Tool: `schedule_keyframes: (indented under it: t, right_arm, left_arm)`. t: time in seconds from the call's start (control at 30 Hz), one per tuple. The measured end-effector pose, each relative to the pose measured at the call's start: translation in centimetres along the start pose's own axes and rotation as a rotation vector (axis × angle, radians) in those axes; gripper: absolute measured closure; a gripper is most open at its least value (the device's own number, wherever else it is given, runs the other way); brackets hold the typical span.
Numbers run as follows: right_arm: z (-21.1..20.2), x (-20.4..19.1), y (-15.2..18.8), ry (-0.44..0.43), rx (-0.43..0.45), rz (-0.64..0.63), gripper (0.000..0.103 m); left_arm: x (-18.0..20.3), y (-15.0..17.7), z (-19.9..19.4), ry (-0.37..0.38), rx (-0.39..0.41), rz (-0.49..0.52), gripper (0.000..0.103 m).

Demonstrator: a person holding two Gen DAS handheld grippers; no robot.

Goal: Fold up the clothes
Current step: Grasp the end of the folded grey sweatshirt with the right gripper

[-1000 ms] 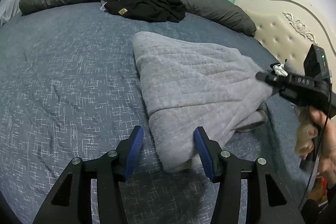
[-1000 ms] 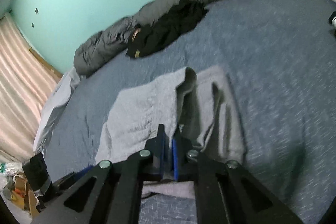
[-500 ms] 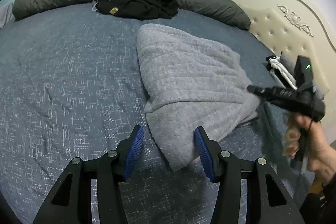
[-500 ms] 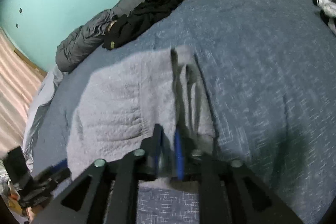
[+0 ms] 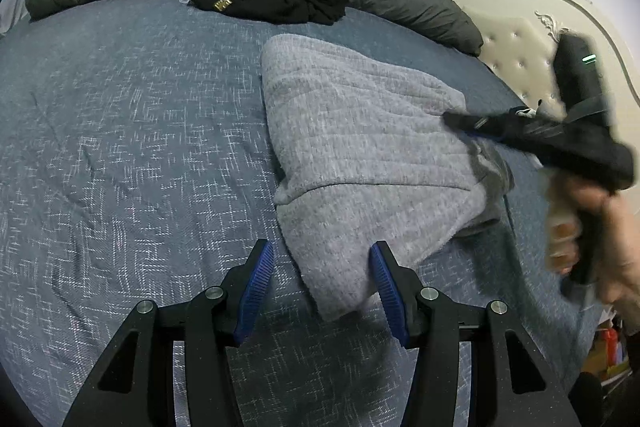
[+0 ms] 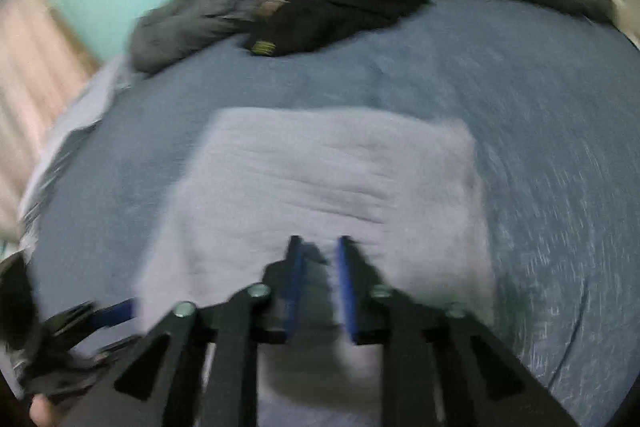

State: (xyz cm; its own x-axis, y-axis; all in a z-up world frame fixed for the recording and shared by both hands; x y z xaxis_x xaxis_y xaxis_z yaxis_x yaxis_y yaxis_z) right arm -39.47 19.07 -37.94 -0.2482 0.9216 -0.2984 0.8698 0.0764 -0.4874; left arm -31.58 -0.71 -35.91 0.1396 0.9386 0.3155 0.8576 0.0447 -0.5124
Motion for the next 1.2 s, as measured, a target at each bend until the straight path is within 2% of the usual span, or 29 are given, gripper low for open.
schedule_keyframes:
  t: [0.1,0.23,0.4,0.47,0.57,0.67,0.73,0.93,1.03,1.17,1.2]
  right_arm:
    - [1.0,3.3,0.4,0.026,0.043,0.119,0.103]
    - [1.0,2.8,-0.3,0.074,0.045,0.079,0.103]
    - [-1.9,2.4,-2.7,0.051,0.169,0.084,0.103]
    - [-1.8,2.1,-3.8,0.016,0.164,0.064,0.103]
    - [-0.4,2.9,-5.0,0.058,0.103,0.037,0.103]
    - [2.6,4.5,-5.5,0.092,-0.023,0.044,0.103]
    - [3.7,5.0,-5.7,0.129,-0.052,0.011,0.103]
    - [4.5,5.5,-6.2,0.174,-0.065,0.021,0.103]
    - [3.5,5.1,-6.2,0.168,-0.049,0.025,0.103]
    - [-0.5,2.7,-5.5,0.149,0.043,-0.022,0.103]
    - [-1.7,1.8,-4.8,0.121,0.076,-0.035,0.103]
  left_arm:
    - [0.2,0.0,0.1,0.006,-0.003,0.005,0.048]
    - [0.4,-0.1,0.1,0.011,-0.007,0.011,0.048]
    - [0.0,0.0,-0.1,0.017,-0.008,-0.007,0.048]
    - [-0.2,0.0,-0.2,0.021,-0.008,-0.012,0.048]
    - [-0.2,0.0,-0.4,0.024,-0.004,-0.014,0.048]
    - [-0.3,-0.1,-0.7,0.028,0.002,-0.022,0.048]
    - [-0.4,0.0,-0.8,0.038,0.002,-0.028,0.048]
    - [-0.9,-0.1,-1.0,0.049,0.005,-0.041,0.048]
    - [-1.2,-0.1,-1.3,0.045,0.006,-0.046,0.048]
    - [-1.5,0.2,-1.6,0.041,0.003,-0.056,0.048]
    - [-1.6,0.2,-1.7,0.04,0.004,-0.056,0.048]
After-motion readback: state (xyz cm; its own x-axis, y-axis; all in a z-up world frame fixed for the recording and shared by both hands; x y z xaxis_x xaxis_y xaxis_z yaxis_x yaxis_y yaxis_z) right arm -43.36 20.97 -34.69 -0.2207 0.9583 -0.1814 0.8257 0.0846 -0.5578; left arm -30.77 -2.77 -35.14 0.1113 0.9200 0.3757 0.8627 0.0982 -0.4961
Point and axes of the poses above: each gripper's, at about its wrist camera, not at the fingertips, and z roughly the way its jaws point, x to its right, y to its underside, the point moved 6 cm from there along z, roughly the way its jaws point, and after that the axes turned 6 degrees about -x, right-handed, at the moved point
